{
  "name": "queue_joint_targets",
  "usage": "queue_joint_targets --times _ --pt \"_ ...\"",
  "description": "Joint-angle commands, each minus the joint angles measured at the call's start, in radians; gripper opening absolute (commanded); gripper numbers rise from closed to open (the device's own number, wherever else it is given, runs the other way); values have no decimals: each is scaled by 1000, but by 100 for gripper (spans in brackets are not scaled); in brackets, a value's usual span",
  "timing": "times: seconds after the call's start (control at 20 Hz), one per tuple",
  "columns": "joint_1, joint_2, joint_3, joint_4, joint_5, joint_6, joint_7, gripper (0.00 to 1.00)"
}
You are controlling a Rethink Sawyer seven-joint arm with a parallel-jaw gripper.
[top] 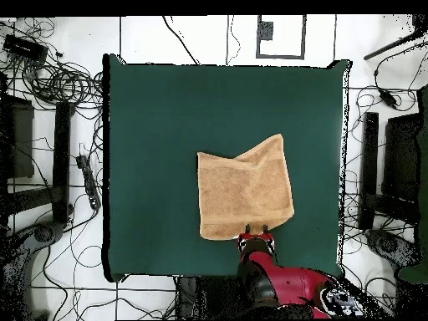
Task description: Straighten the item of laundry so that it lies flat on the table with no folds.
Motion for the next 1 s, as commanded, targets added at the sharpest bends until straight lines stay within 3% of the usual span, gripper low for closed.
queue_joint_targets --times 0.05,0.4,0.75,1.0 --pt "18 3 99 12 -14 95 119 100" --pt "-18 -37 156 17 -18 157 116 100" --pt "-3 -18 151 -16 -16 155 109 100" --pt "32 107 101 -72 2 68 118 100"
